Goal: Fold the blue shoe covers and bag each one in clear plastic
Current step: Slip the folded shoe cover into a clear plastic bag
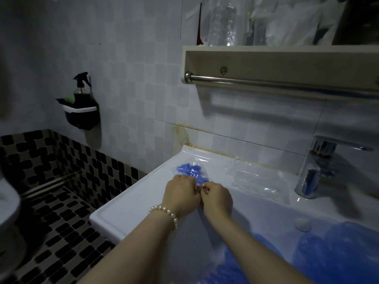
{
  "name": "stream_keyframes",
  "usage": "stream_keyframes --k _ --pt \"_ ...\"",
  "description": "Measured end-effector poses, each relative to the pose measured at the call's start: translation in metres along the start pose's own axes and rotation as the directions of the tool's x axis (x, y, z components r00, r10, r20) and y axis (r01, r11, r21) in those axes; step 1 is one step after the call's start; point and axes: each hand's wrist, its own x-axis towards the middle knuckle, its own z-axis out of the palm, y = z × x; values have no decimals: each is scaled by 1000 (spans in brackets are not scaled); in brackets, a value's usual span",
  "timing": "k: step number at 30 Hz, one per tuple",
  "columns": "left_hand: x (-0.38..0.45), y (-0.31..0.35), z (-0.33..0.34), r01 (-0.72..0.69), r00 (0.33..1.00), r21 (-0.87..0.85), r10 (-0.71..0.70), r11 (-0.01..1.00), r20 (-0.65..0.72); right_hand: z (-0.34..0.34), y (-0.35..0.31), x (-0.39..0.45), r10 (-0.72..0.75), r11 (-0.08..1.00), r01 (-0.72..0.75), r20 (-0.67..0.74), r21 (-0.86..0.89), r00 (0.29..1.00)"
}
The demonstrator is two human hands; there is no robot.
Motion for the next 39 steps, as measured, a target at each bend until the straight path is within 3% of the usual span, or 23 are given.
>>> stream_keyframes --k 5,13,17,21,23,26,33,37,39 --pt "0 -2 -1 -37 999 15 37 999 -4 -7 7 0 -125 991 133 -244 20 962" --pt "-2 -7 -4 22 998 -149 -13 989 60 -17 31 21 -255 956 242 62 164 965" --pt "-2 -7 -6 47 997 -250 -28 967 77 -13 29 22 -243 965 241 6 99 970" --pt "0 -5 -7 65 988 -283 -22 957 152 -11 22 18 -292 934 277 -36 -226 956" --pt "0 -4 -7 42 986 -271 4 962 167 -7 18 16 -345 899 317 -43 -304 938" --pt "-1 -4 -7 -27 983 -234 68 972 170 -4 15 17 -392 877 349 -73 -330 917" --pt "1 -5 -7 -103 981 -104 118 989 153 -6 9 22 -224 850 212 34 -482 974" --pt "6 -7 -7 -61 995 -211 76 976 64 -8 13 22 -286 846 282 61 -452 956" --pt "11 -11 -5 -33 997 -149 44 988 70 -9 16 19 -367 852 353 40 -387 929"
